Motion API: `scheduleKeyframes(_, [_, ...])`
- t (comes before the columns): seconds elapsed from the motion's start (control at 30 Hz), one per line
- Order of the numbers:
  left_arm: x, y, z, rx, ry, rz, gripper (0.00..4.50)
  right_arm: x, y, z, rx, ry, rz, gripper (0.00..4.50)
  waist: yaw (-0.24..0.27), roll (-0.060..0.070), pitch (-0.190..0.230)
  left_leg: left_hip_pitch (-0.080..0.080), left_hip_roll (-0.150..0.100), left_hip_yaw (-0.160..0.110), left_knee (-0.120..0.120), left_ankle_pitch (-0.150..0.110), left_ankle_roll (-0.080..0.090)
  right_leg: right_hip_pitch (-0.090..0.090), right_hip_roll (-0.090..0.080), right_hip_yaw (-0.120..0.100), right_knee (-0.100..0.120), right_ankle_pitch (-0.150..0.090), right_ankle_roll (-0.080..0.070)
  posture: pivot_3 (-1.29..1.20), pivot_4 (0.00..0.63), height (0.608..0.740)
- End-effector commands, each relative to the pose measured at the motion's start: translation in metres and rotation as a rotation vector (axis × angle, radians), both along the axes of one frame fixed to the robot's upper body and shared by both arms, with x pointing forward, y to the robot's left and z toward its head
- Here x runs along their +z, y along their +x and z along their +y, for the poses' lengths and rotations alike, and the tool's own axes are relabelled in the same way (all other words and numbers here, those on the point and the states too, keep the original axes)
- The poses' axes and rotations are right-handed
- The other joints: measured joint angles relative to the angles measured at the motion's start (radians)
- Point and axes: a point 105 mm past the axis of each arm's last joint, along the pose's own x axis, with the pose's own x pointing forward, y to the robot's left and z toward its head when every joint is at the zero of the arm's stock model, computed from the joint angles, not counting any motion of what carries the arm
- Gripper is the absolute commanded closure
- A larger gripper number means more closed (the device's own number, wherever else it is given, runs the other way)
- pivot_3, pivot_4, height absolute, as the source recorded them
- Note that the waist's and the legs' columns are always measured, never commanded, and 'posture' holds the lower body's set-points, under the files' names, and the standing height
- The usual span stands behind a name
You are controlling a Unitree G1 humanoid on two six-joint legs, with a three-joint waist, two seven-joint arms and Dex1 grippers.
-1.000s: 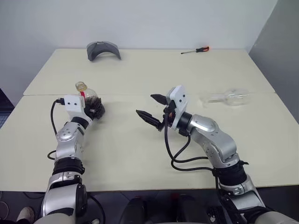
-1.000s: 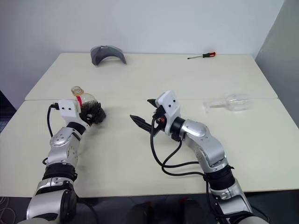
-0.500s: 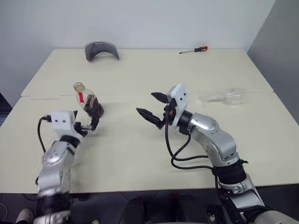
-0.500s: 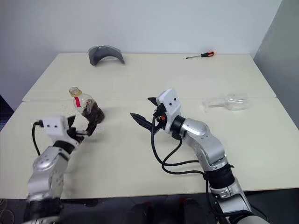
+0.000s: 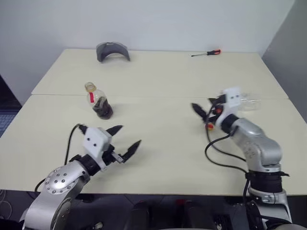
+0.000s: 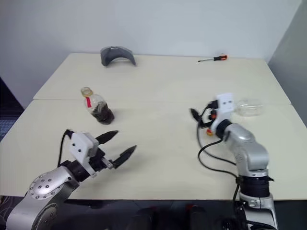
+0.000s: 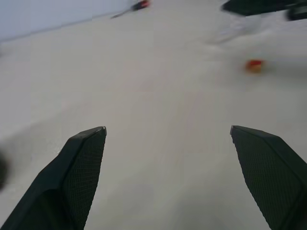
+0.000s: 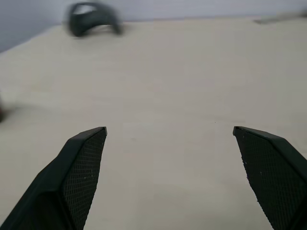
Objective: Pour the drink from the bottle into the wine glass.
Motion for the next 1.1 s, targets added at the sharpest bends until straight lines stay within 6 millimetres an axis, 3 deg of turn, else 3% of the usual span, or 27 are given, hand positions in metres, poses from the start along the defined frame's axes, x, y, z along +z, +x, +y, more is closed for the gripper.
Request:
scheduleKeyframes(0.03, [0.009, -0.004, -0.015, -0.127, 0.017, -0.070, 0.07, 0.022, 0.005, -0.014, -0.081, 0.141, -0.027, 0.00, -0.013, 0.000, 0.000, 0.001, 0.000, 0.000, -0.002, 0.000, 0.000, 0.000, 0.000, 0.000, 0.000, 0.000, 0.000, 0.00, 0.150, 0.740])
scheduleKeyframes(0.17, [0.017, -0.002, -0.028, -0.276, 0.001, -0.073, 0.07, 0.014, 0.011, -0.035, -0.210, 0.422, 0.060, 0.00, -0.013, 0.000, 0.000, 0.004, 0.001, 0.000, -0.007, 0.001, 0.000, 0.000, 0.002, 0.000, 0.001, -0.001, -0.001, 0.00, 0.150, 0.740])
scheduleKeyframes(0.43, [0.019, 0.025, -0.023, -0.333, 0.060, -0.111, 0.07, -0.002, 0.025, -0.036, -0.305, 0.880, 0.195, 0.00, -0.012, 0.001, 0.000, 0.003, 0.000, 0.001, -0.006, 0.001, 0.000, -0.001, 0.001, 0.001, 0.002, -0.001, -0.001, 0.00, 0.150, 0.740])
scheduleKeyframes(0.93, [0.021, 0.029, -0.026, -0.332, 0.047, -0.120, 0.07, -0.031, 0.062, -0.041, -0.383, 0.949, 0.212, 0.00, -0.014, 0.001, 0.000, 0.004, 0.000, 0.003, -0.006, 0.001, 0.001, -0.001, 0.001, 0.004, 0.003, -0.001, -0.001, 0.00, 0.150, 0.740])
scheduleKeyframes(1.1, [0.022, 0.029, -0.025, -0.329, 0.047, -0.122, 0.07, -0.030, 0.077, -0.045, -0.387, 0.953, 0.198, 0.00, -0.014, 0.001, 0.000, 0.004, 0.000, 0.004, -0.006, 0.001, 0.001, -0.001, 0.001, 0.004, 0.003, -0.001, -0.001, 0.00, 0.150, 0.740])
